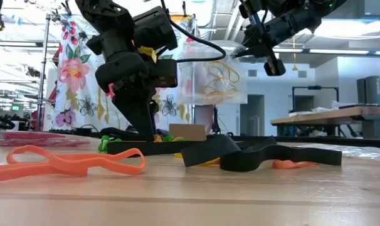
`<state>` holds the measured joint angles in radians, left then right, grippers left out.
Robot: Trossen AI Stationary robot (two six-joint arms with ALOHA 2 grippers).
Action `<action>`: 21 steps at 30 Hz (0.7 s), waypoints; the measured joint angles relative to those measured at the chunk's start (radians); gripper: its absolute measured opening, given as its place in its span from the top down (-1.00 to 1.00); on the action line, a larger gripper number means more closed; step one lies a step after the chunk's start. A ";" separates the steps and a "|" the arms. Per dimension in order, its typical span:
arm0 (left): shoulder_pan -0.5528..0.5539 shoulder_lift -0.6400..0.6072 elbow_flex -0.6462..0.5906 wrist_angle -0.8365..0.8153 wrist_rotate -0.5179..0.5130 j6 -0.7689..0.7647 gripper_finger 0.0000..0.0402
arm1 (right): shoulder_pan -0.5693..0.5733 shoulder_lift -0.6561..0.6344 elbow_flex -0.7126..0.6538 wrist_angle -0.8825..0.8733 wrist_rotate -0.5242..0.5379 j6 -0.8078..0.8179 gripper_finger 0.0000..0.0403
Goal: Sort rubber bands
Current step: Put the yellow rubber band into the transparent zip bag
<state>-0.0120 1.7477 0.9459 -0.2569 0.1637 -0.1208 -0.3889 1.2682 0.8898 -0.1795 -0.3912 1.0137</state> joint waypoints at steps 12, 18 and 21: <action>0.000 0.000 0.016 -0.052 0.000 0.000 0.60 | 0.000 0.000 0.000 0.010 0.000 0.006 1.00; -0.001 -0.002 0.083 -0.109 0.000 0.037 0.97 | 0.000 0.000 0.000 0.001 -0.001 -0.009 1.00; -0.007 -0.002 0.109 -0.123 0.000 0.061 0.98 | 0.005 0.000 0.000 -0.013 -0.001 -0.010 1.00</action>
<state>-0.0191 1.7458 1.0552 -0.3803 0.1641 -0.0602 -0.3841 1.2686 0.8898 -0.1921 -0.3918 1.0039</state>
